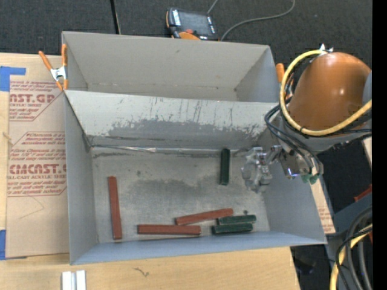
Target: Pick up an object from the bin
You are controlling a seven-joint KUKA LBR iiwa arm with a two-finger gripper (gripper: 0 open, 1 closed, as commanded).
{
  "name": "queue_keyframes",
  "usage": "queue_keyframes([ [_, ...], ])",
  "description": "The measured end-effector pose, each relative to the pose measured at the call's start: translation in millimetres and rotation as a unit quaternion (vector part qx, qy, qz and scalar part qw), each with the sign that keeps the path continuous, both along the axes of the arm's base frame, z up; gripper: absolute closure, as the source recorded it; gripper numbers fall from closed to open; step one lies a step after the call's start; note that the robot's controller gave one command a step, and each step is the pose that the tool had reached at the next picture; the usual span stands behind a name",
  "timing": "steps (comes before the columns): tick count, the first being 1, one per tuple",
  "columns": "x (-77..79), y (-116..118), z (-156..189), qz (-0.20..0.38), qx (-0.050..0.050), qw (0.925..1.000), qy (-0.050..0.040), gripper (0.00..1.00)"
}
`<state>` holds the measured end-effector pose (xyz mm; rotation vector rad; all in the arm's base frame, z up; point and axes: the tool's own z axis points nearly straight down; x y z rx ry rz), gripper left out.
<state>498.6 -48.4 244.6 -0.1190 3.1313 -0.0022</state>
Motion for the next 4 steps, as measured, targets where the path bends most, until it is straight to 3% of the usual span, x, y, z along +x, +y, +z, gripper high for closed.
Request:
queue_keyframes([
  [1,-1.0,0,-5,0.000,0.001,1.0000,0.0035,0.00],
  [2,0.6,13,-179,0.020,0.002,0.9998,0.0072,0.00],
  [3,3.9,13,-172,0.020,0.001,0.9998,0.0023,1.00],
  [4,26.3,70,12,0.091,0.000,0.9958,-0.0018,1.00],
])
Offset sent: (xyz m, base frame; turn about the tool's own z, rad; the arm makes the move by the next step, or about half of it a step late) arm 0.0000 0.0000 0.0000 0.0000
